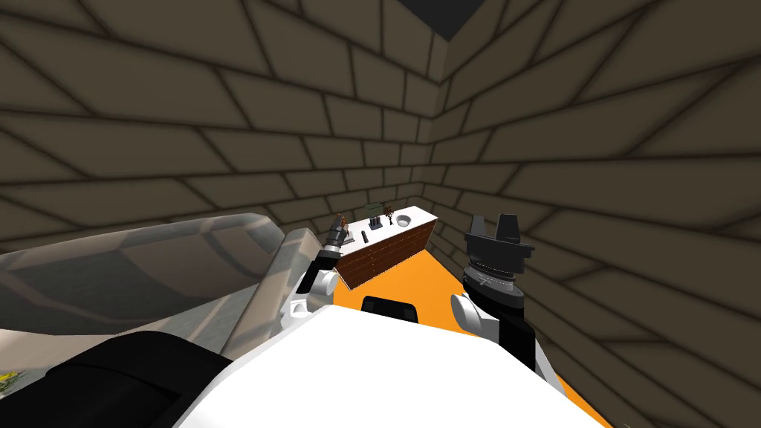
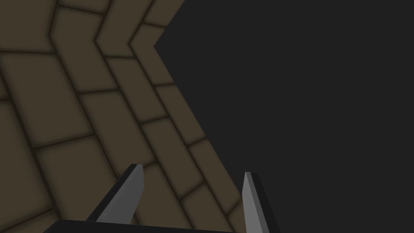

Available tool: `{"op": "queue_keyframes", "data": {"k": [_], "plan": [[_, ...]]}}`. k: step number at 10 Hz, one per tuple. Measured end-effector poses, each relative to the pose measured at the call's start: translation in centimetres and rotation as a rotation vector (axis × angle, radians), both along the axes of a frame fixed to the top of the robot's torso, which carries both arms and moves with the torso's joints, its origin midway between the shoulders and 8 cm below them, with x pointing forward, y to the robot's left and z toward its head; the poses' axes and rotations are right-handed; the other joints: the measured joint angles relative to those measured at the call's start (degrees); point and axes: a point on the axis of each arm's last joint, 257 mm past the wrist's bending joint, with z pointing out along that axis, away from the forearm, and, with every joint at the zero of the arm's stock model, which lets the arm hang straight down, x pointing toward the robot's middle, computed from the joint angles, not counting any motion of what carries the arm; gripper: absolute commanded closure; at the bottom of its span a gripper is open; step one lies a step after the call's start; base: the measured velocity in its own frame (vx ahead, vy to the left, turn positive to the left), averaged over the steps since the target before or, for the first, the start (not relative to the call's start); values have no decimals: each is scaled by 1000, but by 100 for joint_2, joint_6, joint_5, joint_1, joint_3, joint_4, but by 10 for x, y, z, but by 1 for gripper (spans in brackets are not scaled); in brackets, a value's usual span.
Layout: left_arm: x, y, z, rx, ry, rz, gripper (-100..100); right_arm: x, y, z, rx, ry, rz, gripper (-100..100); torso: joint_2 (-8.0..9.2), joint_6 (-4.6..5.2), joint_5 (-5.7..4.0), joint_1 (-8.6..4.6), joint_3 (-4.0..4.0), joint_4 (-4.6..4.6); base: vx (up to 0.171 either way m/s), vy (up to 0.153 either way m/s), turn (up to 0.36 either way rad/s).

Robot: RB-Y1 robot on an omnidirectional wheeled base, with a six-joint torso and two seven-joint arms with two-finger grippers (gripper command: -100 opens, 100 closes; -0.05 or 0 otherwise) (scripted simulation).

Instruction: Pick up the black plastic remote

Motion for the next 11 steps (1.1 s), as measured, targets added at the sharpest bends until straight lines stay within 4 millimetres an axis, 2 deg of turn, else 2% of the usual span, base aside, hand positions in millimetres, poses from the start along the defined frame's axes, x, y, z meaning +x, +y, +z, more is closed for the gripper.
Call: {"op": "queue_keyframes", "data": {"k": [4,7,11], "plan": [[18,2,-31,-23,126,-20,-100,0,0,0,0,0,0,0,-5,0,1,2,-3,-1,-10,-30,-88],[23,4,-58,-34,224,-33,-100,0,0,0,0,0,0,0,-7,-2,1,5,-4,-2,-1,-21,-60],[29,2,-81,-39,314,-44,-100,0,0,0,0,0,0,0,-9,-3,2,11,-5,-2,1,-14,-89]]}}
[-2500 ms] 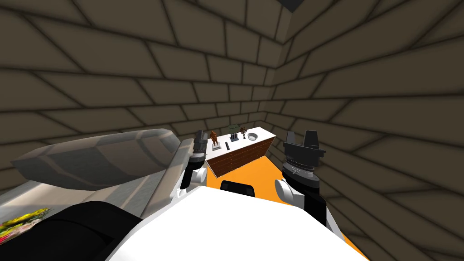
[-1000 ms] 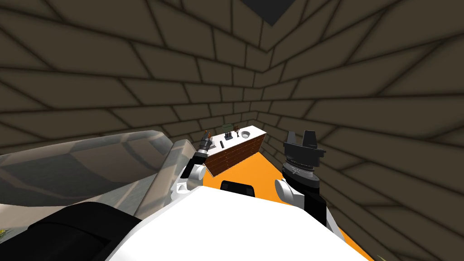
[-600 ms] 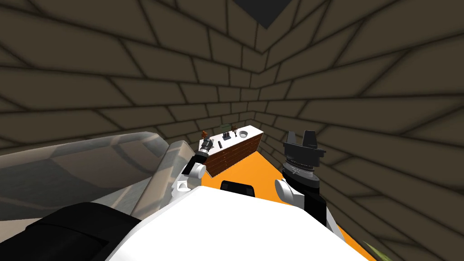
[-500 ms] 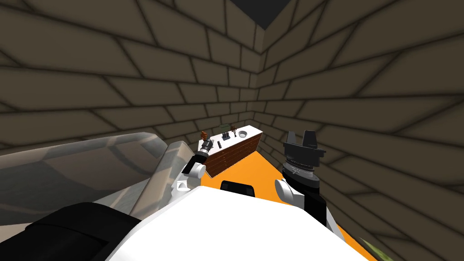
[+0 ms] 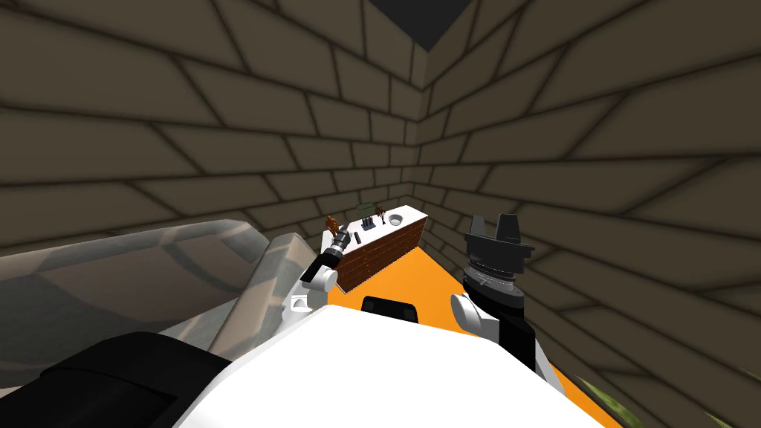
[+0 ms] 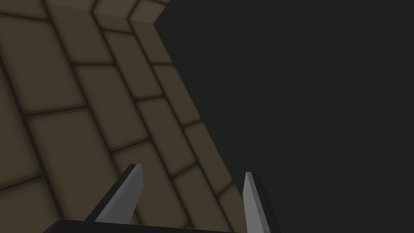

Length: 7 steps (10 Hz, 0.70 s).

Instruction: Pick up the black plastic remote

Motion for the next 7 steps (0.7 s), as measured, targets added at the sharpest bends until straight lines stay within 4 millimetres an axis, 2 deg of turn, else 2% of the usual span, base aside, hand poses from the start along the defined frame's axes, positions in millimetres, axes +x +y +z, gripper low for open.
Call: {"op": "queue_keyframes", "data": {"k": [7], "plan": [[3,3,-59,3,210,-28,-100,0,0,0,0,0,0,0,-4,0,1,2,-2,-1,9,-8,-75]]}}
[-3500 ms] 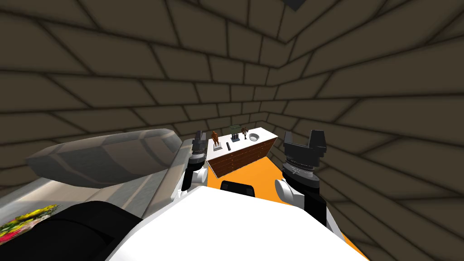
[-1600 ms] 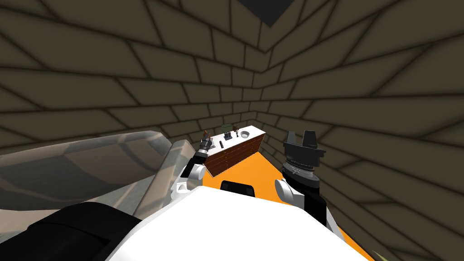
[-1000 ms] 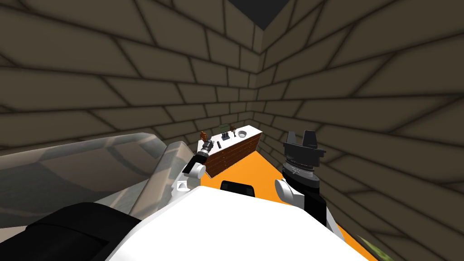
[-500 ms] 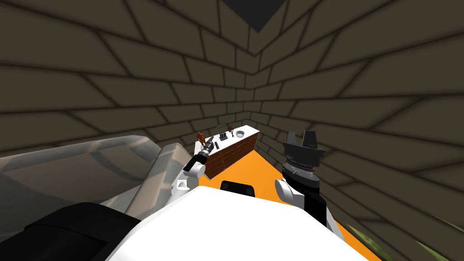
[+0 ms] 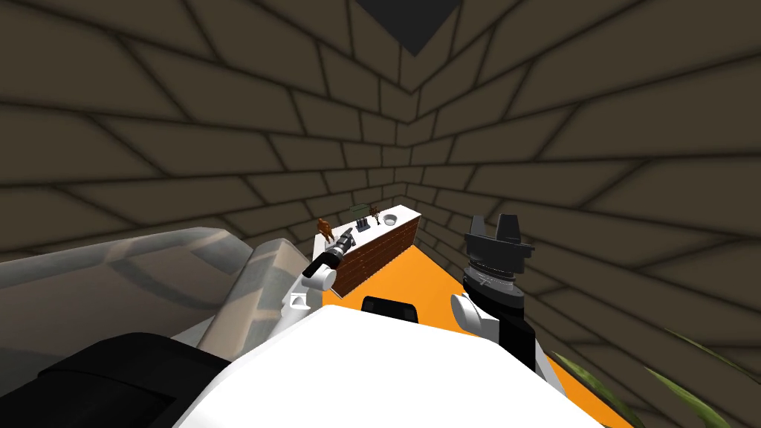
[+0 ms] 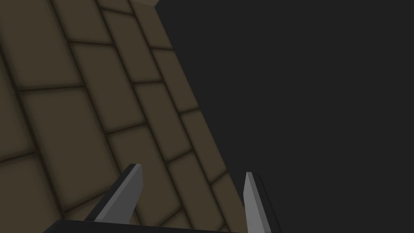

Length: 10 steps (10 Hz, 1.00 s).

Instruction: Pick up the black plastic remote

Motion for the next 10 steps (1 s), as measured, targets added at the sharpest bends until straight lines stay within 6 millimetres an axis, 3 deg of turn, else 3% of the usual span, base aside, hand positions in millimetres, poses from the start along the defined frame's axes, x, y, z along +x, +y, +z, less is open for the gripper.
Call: {"op": "queue_keyframes", "data": {"k": [10], "plan": [[-13,13,-83,33,299,-35,-100,0,0,0,0,0,0,0,-5,2,1,6,-2,-1,19,5,-101]]}}
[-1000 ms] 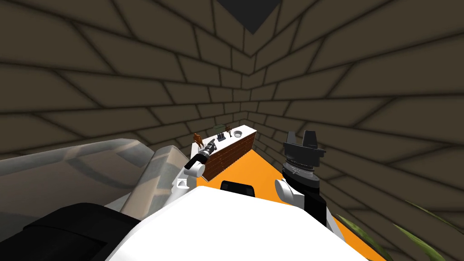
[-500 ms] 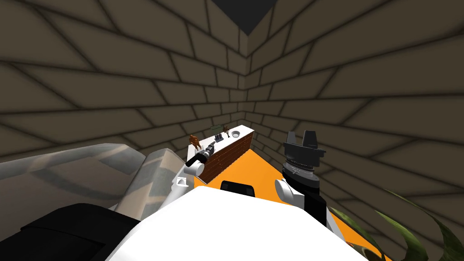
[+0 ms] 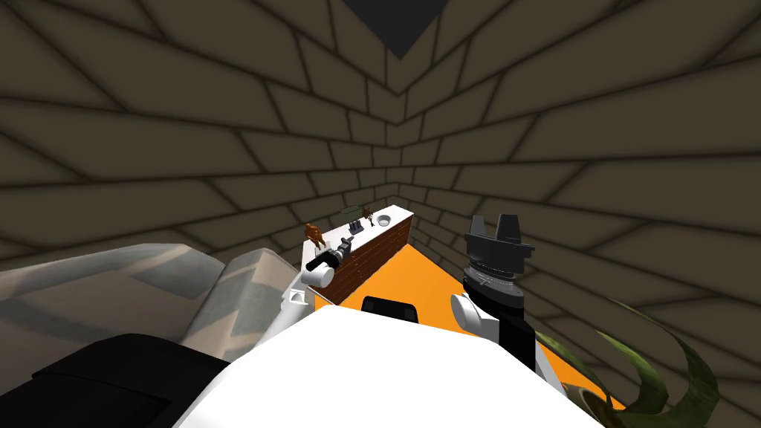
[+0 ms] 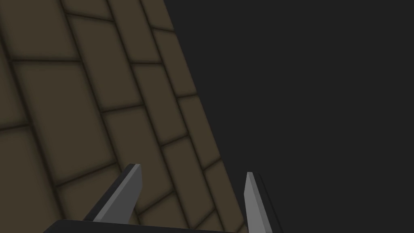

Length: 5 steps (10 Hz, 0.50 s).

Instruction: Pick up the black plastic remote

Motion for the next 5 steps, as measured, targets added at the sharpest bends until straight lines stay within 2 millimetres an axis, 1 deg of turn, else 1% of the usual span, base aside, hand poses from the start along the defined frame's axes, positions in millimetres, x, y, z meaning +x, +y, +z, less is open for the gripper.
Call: {"op": "queue_keyframes", "data": {"k": [1,2,3,4,5], "plan": [[-2,2,-7,5,32,-4,-100,0,0,0,0,0,0,0,-1,-4,1,3,-1,0,36,19,-152],[-8,7,-20,12,74,-9,-100,0,0,0,0,0,0,0,-3,-2,1,4,-2,-1,34,23,-116],[-11,8,-28,18,104,-13,-100,0,0,0,0,0,0,0,-4,-3,1,4,-2,-1,16,14,-6],[-14,9,-32,21,125,-15,-100,0,0,0,0,0,0,0,1,-5,0,1,0,0,32,22,-184],[-18,12,-42,28,160,-18,-100,0,0,0,0,0,0,0,-3,-1,1,4,-2,-1,33,27,-106]]}}
